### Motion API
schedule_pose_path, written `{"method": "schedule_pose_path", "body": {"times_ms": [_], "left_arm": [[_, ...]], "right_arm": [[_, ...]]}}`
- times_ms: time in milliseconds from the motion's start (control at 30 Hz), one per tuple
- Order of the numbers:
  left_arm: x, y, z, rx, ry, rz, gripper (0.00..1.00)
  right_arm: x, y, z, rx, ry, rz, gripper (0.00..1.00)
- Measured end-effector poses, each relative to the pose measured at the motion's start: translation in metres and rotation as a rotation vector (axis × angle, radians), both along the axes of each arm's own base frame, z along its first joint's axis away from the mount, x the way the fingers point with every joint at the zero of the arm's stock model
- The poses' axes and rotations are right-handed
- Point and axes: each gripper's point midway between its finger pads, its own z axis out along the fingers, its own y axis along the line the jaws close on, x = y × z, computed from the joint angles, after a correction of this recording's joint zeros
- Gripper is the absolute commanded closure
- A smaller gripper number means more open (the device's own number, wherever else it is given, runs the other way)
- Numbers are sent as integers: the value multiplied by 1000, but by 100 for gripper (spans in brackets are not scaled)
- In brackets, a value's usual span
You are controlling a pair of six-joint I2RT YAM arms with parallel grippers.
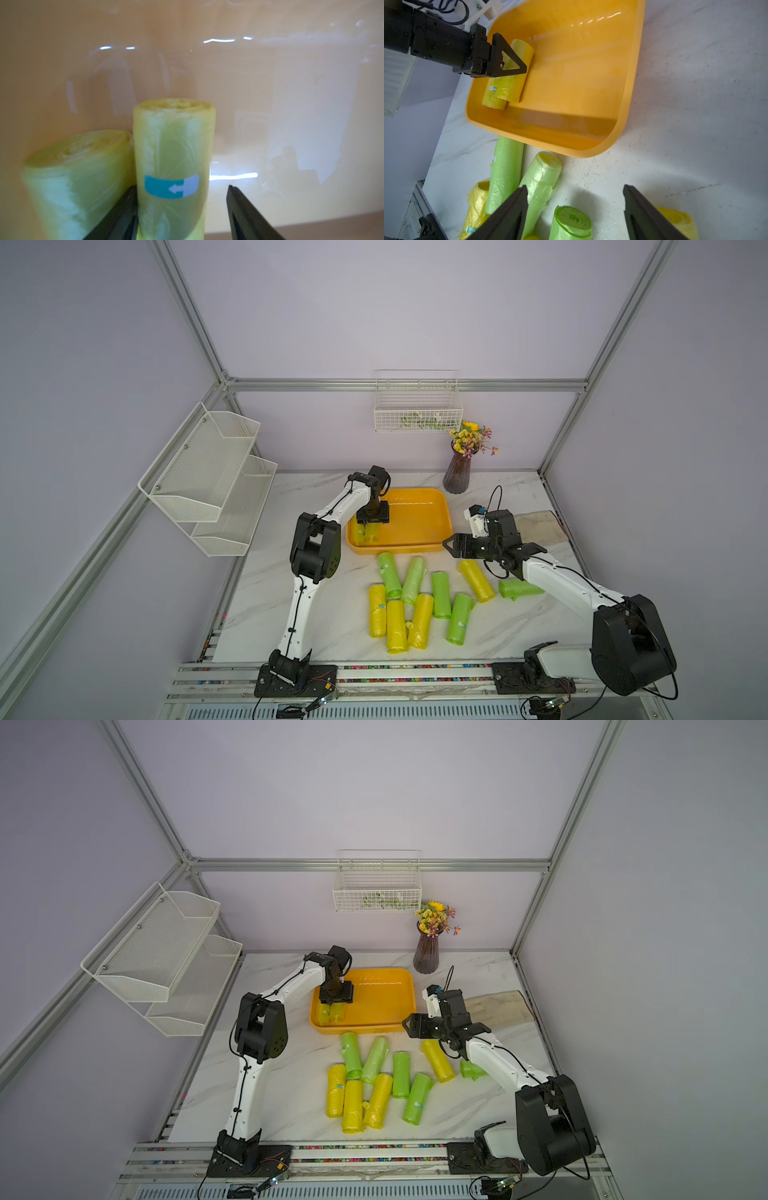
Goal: Put the roll of trash bags into the storage box
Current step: Place the roll of trash bags in the storage box.
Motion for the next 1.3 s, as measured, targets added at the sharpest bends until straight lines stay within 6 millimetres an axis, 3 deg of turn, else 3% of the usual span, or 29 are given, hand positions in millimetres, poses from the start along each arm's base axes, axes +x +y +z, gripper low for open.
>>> {"method": "schedule_pose_path", "body": {"times_ms": [167, 300, 400, 533, 633, 800, 1000, 1300], "left_arm": [[3, 0, 45, -19, -92, -2, 38], [10, -8, 84, -74, -194, -23, 58], [21, -19, 94, -107, -242, -56, 67], [43, -34, 80, -136, -260, -84, 70], [55, -40, 53, -141, -236, -96, 71], [56, -34, 7, -113, -160, -102, 71], [56, -27, 0, -100, -151, -100, 72], [26, -24, -17, -94, -96, -109, 73]], "right_arm": [[4, -1, 5, -3, -11, -12, 23], [4, -2, 4, 0, -4, -24, 23], [4, -2, 4, 1, 6, -28, 23], [8, -2, 11, -2, 2, -36, 23], [8, -4, 12, -3, 0, -47, 23], [5, -5, 16, 9, 0, -62, 23], [3, -6, 15, 14, 6, -69, 23], [2, -6, 15, 17, 9, -70, 23]]}}
